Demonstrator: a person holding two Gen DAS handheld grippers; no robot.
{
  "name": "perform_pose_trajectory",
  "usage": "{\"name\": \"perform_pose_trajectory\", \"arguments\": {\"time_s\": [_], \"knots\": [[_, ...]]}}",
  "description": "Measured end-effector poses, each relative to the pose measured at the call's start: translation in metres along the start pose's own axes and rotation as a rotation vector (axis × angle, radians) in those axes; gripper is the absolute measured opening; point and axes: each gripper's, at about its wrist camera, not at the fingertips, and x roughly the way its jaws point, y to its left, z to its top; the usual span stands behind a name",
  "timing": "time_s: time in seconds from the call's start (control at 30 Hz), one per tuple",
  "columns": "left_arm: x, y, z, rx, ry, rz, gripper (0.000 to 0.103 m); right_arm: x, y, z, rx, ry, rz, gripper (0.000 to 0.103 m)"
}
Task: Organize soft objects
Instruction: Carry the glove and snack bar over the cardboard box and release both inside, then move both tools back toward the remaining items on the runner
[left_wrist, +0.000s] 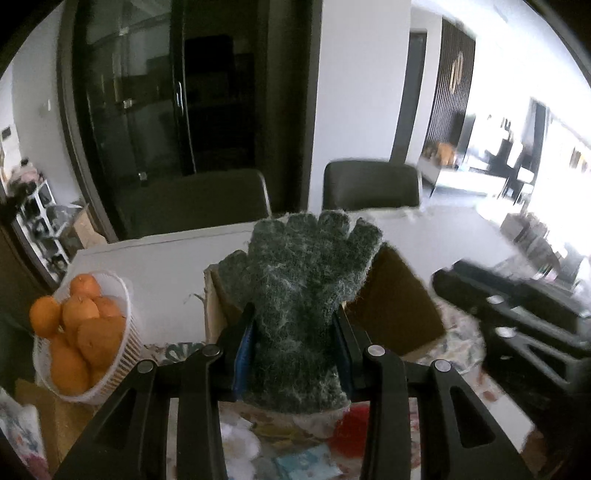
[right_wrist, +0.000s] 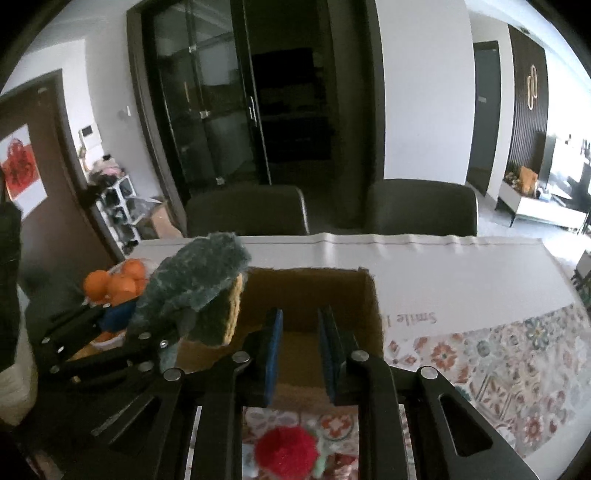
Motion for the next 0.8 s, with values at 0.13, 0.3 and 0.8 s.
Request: {"name": "perform_pose_trajectory", "arguments": {"time_s": [0.13, 0.3, 0.8], "knots": [[0.016, -0.009, 0.007, 0.042, 0.035, 0.039, 0.040, 0.008, -0.003, 0.010, -0.015, 0.014, -0.016, 0.021], [0.027, -0.012, 0.010, 0.044, 0.047, 0.073, 0.066, 0.020, -0.014, 0.015, 0.032, 0.049, -0.016, 0.021], [-0.022, 0.002, -0.012, -0.022, -0.050, 0.206, 0.095, 0.001, -0.029, -0.003, 0.114, 0.016, -0.116, 0.077]]}}
